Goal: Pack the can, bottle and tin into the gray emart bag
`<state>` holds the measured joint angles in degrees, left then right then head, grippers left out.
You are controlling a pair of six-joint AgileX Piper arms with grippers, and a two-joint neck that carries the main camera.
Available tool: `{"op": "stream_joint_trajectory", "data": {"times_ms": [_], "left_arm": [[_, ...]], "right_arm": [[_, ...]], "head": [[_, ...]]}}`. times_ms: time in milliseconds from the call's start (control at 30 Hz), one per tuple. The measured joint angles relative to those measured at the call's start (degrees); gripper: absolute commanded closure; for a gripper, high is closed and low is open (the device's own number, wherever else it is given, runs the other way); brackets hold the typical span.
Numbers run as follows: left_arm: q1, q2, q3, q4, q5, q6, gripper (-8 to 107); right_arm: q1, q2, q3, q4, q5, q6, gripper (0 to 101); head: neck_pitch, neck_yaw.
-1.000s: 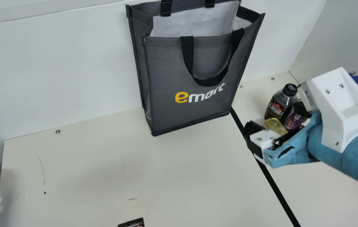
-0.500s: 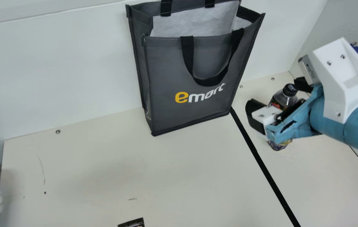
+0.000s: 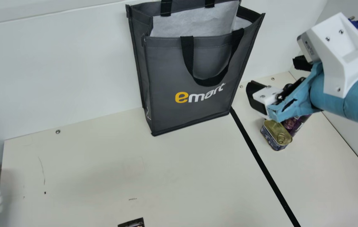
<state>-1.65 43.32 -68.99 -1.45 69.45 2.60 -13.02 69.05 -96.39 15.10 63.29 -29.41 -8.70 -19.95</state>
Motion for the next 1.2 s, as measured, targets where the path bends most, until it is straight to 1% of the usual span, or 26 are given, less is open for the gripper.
{"op": "stream_joint_trajectory", "data": {"times_ms": [333, 667, 1200], "left_arm": [[0.0, 0.0, 0.0, 0.0, 0.0, 0.0, 9], [0.0, 0.0, 0.0, 0.0, 0.0, 0.0, 9], [0.0, 0.0, 0.0, 0.0, 0.0, 0.0, 9]], "right_arm": [[1.0, 5.1, -5.9, 0.9, 0.0, -3.6, 10], [3.2, 10.8, -13.1, 1.1, 0.7, -7.5, 10], [5.6, 19.0, -24.8, 3.7, 3.8, -16.7, 10]], "head": [[0.0, 0.1], [0.0, 0.0], [0.0, 0.0]]}}
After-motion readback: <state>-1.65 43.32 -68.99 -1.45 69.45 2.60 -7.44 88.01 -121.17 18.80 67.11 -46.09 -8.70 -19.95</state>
